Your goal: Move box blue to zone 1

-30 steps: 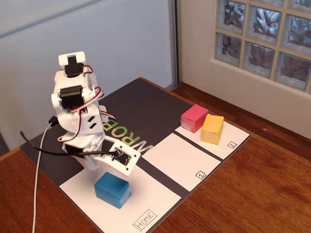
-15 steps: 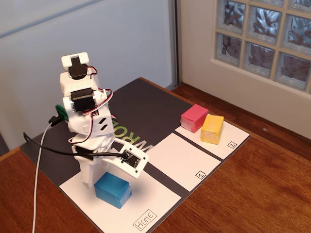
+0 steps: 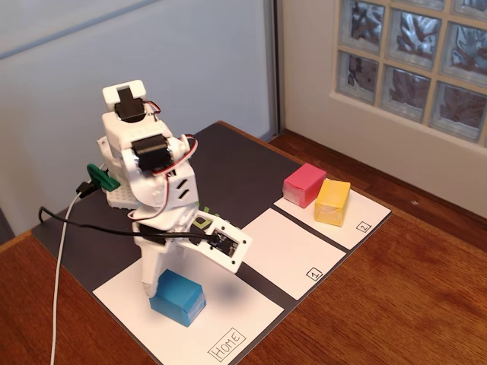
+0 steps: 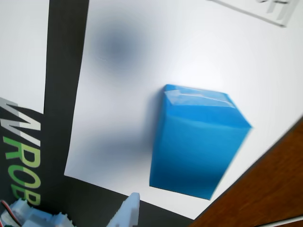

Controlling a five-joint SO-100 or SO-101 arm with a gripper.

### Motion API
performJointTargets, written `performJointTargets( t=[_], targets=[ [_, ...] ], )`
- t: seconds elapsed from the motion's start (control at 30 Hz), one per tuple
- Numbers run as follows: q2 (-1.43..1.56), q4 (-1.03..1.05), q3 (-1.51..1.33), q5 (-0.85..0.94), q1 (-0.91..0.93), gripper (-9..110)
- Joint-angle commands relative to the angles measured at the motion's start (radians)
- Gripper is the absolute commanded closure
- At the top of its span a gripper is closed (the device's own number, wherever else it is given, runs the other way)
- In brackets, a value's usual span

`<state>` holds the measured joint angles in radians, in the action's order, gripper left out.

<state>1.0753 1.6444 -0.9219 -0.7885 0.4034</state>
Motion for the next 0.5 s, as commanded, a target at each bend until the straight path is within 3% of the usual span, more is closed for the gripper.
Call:
performJointTargets(
  t=[0.0, 0.47],
  targets=[
    [0.077, -0.075, -0.087, -0.025, -0.023, 60],
    [0.109, -0.189, -0.25, -0.046, -0.037, 59]
  ],
)
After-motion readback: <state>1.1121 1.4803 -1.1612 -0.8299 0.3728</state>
